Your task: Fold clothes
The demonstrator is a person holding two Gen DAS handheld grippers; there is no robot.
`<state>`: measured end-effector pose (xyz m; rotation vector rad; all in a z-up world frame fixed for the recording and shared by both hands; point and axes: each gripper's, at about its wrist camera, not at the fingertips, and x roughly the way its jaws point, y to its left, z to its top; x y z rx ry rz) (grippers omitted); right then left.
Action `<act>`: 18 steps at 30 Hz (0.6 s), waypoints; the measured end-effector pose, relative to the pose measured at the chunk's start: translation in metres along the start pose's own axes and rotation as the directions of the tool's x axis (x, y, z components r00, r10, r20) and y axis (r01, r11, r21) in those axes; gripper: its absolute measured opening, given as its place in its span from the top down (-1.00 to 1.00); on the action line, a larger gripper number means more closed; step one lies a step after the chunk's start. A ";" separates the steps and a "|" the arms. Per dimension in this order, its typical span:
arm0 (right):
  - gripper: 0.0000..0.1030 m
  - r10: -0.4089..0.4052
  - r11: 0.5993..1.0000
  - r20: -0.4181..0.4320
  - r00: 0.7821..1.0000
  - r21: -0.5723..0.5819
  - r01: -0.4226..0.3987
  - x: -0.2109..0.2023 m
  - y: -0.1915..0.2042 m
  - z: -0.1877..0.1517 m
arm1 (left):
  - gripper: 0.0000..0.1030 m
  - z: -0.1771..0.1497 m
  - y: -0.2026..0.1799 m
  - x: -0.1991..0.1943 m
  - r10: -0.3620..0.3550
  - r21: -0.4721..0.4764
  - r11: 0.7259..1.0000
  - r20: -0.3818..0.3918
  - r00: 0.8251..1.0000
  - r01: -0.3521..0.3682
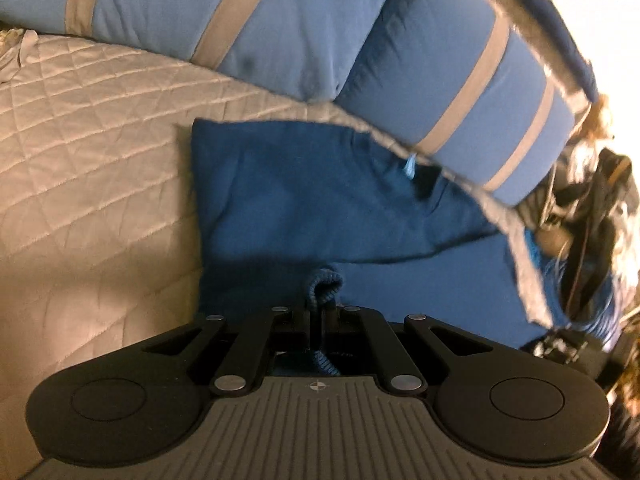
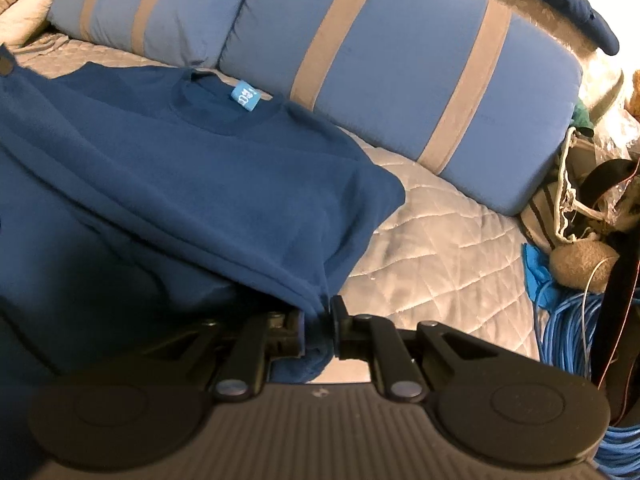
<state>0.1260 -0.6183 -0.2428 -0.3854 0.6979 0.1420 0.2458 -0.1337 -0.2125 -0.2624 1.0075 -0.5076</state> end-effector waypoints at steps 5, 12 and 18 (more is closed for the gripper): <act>0.33 0.008 1.000 -0.012 1.000 0.005 -0.008 0.001 -0.003 -0.002 | 0.91 -0.004 0.003 0.008 0.043 0.044 0.998 -0.021 0.999 -0.042; 0.00 0.020 1.000 -0.030 0.999 0.012 -0.020 0.001 -0.008 -0.004 | 0.89 -0.002 0.003 0.013 0.102 0.078 0.992 -0.025 0.995 -0.099; -0.31 0.070 0.997 -0.043 0.997 0.019 -0.070 -0.006 -0.018 -0.011 | 0.49 0.001 0.014 -0.001 0.112 -0.039 0.993 -0.003 0.994 -0.112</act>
